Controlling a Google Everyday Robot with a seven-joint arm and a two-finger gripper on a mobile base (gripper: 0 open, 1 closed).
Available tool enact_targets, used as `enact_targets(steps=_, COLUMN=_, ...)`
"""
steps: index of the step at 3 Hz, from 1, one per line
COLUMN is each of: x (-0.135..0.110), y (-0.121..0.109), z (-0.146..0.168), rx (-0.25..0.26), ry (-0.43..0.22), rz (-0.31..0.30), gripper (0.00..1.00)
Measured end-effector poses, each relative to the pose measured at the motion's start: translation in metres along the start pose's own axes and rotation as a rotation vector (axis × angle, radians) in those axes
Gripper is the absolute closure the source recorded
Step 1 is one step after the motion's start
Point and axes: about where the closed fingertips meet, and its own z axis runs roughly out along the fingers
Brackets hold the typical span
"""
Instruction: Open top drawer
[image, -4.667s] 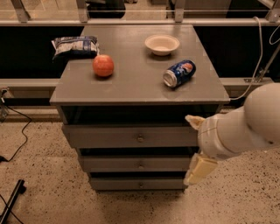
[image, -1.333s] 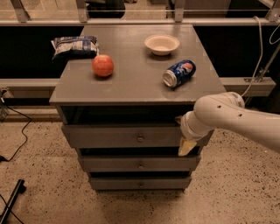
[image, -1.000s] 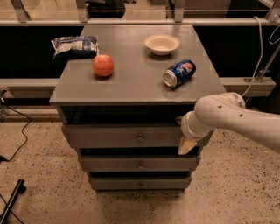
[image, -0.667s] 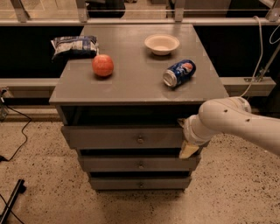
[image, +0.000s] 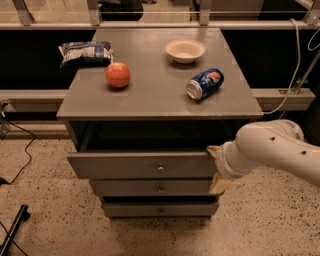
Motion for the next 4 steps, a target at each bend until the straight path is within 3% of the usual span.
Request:
enact_targets(steps=2, x=-0.027, y=0.044, z=-0.043, rx=-0.029, ry=-0.005, rz=-0.022, gripper=0.29)
enact_targets(steps=3, x=-0.038, y=0.049, z=-0.062, rx=0.006, ry=-0.021, rz=-0.025, gripper=0.25)
enact_targets(steps=4, x=-0.045, y=0.034, z=-0.058, rx=0.047, ry=-0.042, rz=-0.043, gripper=0.22)
